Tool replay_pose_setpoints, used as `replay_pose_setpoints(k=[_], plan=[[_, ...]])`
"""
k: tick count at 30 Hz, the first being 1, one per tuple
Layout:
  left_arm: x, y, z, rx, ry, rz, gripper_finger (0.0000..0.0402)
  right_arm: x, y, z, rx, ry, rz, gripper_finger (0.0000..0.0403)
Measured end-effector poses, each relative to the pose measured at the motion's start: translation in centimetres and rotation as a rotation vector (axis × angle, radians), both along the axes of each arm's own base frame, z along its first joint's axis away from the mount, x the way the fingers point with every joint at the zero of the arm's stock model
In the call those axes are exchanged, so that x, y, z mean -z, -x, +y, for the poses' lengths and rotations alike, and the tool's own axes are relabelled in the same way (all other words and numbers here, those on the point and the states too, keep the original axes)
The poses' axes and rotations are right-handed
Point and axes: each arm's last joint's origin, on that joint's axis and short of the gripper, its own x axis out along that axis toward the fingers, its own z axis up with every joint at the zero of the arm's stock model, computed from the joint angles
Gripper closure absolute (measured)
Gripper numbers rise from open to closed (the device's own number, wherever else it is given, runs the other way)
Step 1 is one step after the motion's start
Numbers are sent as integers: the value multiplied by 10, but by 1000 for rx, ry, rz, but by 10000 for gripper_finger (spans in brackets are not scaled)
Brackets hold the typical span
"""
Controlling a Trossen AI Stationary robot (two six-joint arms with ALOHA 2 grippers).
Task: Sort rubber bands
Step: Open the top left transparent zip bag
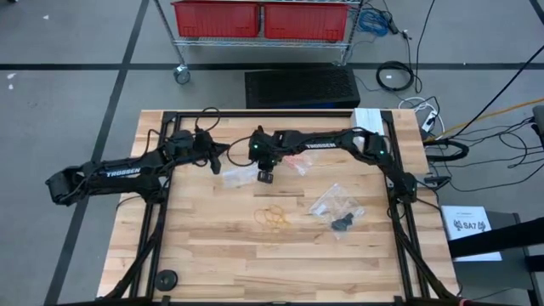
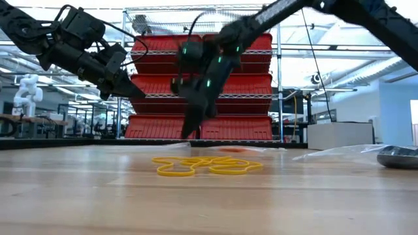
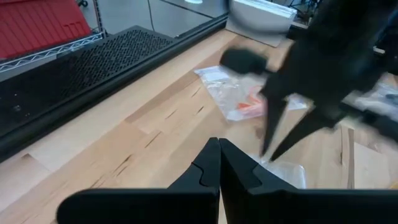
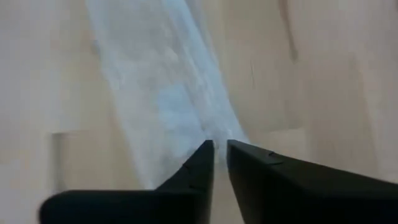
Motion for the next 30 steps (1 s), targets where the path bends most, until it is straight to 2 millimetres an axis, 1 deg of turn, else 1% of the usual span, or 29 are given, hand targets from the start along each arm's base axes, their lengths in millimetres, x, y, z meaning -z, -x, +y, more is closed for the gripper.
replay_pose_setpoints(k=[3,9,13,17,21,24,30], plan=[[1,0,0,0,4,7,400,17,-3,-6,18,-8,7,330],[1,0,0,5,-5,18,400,24,-5,-8,26,-3,7,250],[2,1,0,9,-7,33,400,22,-5,-9,36,-5,-2,216],[3,1,-1,16,-19,45,400,8,-4,-8,49,-7,-29,205],[3,1,-1,26,-44,57,400,5,-1,-8,50,-10,-15,204],[3,1,-1,26,-44,56,400,-2,-2,-8,39,1,-40,204],[2,1,0,25,-46,49,400,0,-3,-18,38,22,-72,204]])
